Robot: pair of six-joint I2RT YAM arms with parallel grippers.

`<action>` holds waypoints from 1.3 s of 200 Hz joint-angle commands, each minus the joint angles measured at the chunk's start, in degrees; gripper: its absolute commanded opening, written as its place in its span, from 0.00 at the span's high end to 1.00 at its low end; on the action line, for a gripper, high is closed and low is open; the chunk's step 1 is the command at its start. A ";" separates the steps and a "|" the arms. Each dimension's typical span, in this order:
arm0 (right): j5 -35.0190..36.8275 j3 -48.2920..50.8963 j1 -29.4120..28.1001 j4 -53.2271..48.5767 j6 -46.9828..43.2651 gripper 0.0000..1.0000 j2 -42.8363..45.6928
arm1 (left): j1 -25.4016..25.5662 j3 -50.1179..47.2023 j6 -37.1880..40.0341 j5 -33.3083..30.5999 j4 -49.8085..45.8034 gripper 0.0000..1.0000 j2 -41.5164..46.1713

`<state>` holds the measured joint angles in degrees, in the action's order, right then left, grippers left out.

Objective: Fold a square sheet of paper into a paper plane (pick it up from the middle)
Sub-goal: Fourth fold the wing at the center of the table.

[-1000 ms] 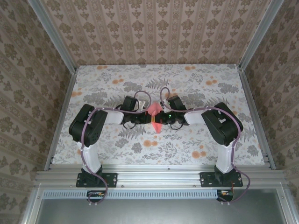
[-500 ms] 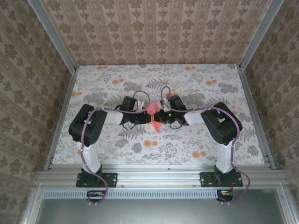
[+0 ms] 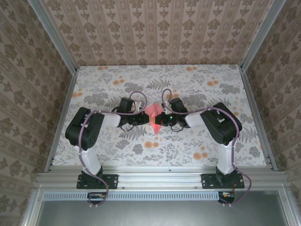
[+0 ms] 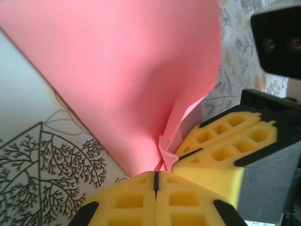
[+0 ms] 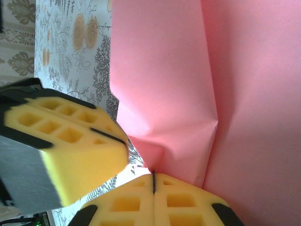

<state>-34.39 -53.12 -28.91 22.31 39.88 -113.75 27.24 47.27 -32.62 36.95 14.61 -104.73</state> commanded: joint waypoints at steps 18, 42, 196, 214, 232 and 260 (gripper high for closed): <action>-1.00 1.79 -0.38 2.04 0.50 0.94 -1.22 | -0.35 0.19 -0.94 -2.07 -2.31 0.93 3.91; -1.25 1.93 -0.36 3.18 0.89 0.94 -0.86 | -0.32 1.21 -1.20 -1.97 -3.39 0.83 3.84; -1.82 2.43 -0.71 4.66 -0.06 0.92 0.16 | 1.41 6.24 -3.89 -1.66 -4.74 0.68 -2.49; -1.91 2.33 -0.84 4.69 -0.11 0.92 0.23 | 1.42 6.64 -3.81 -1.49 -5.01 0.68 -3.13; -1.95 2.15 -0.89 4.32 -0.53 0.92 0.35 | 1.41 6.74 -4.18 -1.44 -4.42 0.69 -3.80; -2.04 1.87 -0.98 3.57 -1.16 0.92 0.45 | 1.41 7.47 -4.91 -0.85 -3.62 0.72 -4.62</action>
<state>-35.22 -51.27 -29.43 26.81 40.42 -113.75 28.47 53.04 -36.34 34.76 9.82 -107.81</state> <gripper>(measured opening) 0.084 0.288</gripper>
